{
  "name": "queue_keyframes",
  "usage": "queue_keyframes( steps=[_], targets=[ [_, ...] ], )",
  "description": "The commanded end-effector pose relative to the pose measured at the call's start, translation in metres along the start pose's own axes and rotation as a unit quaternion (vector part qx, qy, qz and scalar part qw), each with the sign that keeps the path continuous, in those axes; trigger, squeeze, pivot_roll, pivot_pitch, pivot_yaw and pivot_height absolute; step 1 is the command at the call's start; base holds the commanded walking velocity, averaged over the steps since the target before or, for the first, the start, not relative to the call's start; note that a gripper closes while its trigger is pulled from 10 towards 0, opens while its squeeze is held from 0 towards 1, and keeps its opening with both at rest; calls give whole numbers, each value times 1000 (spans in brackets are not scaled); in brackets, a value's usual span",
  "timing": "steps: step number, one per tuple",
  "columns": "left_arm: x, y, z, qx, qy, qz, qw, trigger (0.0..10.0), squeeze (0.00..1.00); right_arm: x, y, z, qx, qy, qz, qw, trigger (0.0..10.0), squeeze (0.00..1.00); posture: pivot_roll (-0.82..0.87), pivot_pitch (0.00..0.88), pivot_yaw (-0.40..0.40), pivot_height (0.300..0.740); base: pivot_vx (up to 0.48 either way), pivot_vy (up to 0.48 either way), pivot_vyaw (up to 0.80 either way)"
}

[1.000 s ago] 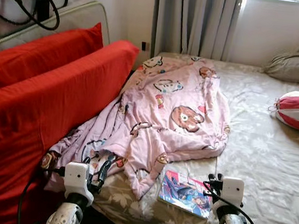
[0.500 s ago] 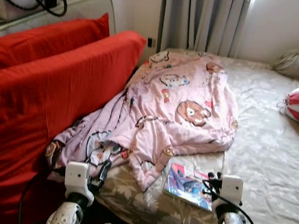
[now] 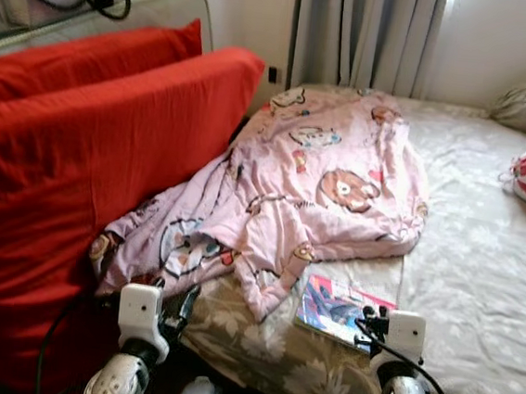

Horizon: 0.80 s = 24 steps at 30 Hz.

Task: Clean up the room

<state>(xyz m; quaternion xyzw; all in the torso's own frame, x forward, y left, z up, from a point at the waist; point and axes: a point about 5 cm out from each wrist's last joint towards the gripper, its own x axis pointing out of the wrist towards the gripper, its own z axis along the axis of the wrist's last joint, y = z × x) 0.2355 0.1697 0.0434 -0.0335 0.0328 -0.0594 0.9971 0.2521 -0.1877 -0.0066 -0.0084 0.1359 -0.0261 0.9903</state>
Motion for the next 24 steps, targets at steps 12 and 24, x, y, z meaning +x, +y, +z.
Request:
queue_keyframes(
  steps=[12,24],
  targets=[
    [0,1,2,0,-1,1,1000,10000,0,1,4,0,1,1,10,1000,10000,0,23,0,50,620,0,0,0],
    [0,1,2,2,1,2,1000,10000,0,2,7,1,1,0,16,1000,10000,0,25,0,50,620,0,0,0]
  ],
)
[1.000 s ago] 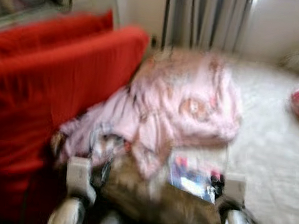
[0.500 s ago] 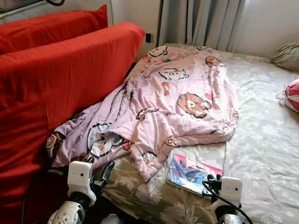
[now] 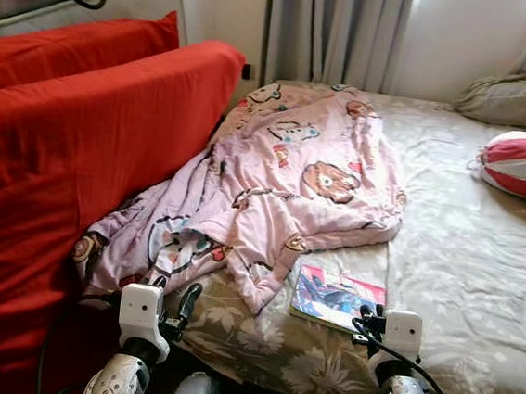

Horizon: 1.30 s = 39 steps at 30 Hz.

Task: Clean up the room

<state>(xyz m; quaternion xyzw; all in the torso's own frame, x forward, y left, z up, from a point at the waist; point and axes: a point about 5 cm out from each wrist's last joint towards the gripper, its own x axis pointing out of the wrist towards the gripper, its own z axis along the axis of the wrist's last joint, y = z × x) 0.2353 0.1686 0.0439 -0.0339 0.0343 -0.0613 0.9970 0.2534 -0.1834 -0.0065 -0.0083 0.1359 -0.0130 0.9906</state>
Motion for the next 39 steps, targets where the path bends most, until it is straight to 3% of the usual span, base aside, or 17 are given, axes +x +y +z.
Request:
queue_keyframes(
  steps=[1,39],
  targets=[
    [0,2,2,3,0,3,1000,10000,0,1,2,0,3,0,3,1000,10000,0,25,0,50,620,0,0,0],
    [0,2,1,4,7,0,1000,10000,0,1,12,-1,5,3,21,1000,10000,0,28,0,56,595,0,0,0]
  ],
)
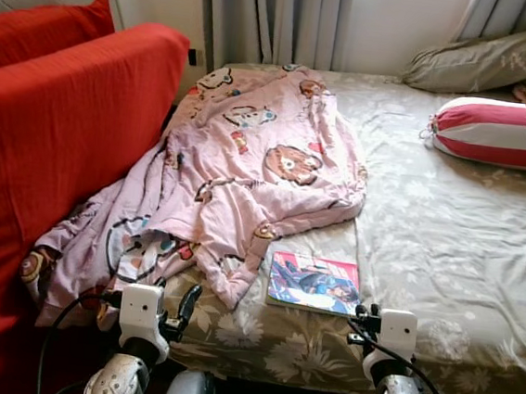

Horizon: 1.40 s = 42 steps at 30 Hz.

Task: Clean up the room

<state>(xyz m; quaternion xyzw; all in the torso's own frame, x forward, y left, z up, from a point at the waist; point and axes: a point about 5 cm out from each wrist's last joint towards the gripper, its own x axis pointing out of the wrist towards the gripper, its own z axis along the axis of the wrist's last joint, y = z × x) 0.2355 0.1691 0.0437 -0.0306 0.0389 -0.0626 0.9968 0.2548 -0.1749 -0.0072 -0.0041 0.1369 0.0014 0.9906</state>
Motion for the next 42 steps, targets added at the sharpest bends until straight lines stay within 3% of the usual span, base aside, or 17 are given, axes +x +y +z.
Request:
queue_keyframes(
  steps=[1,28,42],
  targets=[
    [0,1,1,1,2,1,1000,10000,0,0,4,-1,3,2,8,1000,10000,0,28,0,56,595,0,0,0],
    [0,1,1,-4,7,-5,1000,10000,0,-1,14,-1,-10,-4,50,999,10000,0,31,0,60,595,0,0,162],
    [1,0,1,-5,8,-6,1000,10000,0,-1,15,-1,-2,-2,49,999,10000,0,33,0,59,595,125,0,491]
  ],
)
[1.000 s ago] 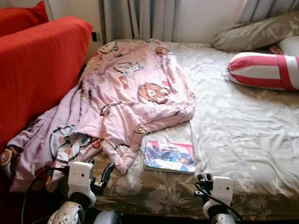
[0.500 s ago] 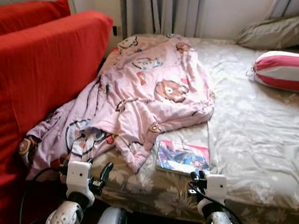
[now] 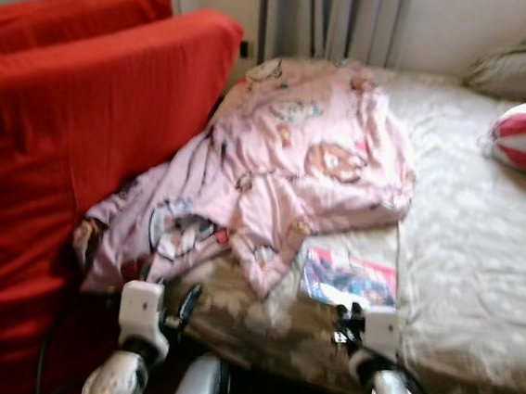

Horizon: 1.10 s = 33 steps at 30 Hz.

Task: Clean up the room

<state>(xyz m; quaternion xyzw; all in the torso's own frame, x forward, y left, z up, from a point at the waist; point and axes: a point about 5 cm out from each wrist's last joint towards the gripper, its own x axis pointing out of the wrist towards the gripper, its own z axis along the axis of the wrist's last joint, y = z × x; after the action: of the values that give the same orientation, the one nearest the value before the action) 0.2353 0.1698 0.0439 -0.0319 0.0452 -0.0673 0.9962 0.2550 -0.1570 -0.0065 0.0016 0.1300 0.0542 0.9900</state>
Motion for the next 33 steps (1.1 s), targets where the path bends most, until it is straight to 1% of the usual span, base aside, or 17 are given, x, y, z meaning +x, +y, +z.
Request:
queue_keyframes(
  steps=[1,18,29,31,33],
  targets=[
    [1,-1,1,-4,2,-1,1000,10000,0,-1,-3,-2,0,5,-4,1000,10000,0,32,0,59,595,255,0,0],
    [1,-1,1,-4,2,-1,1000,10000,0,-2,-4,-2,4,3,-7,1000,10000,0,32,0,60,595,269,0,0],
    [2,-1,2,-5,2,-3,1000,10000,0,-1,-2,-3,-7,9,5,1000,10000,0,31,0,61,595,285,0,0],
    [2,-1,2,-5,1,-2,1000,10000,0,-1,0,-3,-8,10,9,1000,10000,0,31,0,61,595,285,0,800],
    [2,-1,3,-6,-2,-3,1000,10000,0,-2,0,-4,4,9,6,1000,10000,0,33,0,60,595,0,0,0]
  ],
)
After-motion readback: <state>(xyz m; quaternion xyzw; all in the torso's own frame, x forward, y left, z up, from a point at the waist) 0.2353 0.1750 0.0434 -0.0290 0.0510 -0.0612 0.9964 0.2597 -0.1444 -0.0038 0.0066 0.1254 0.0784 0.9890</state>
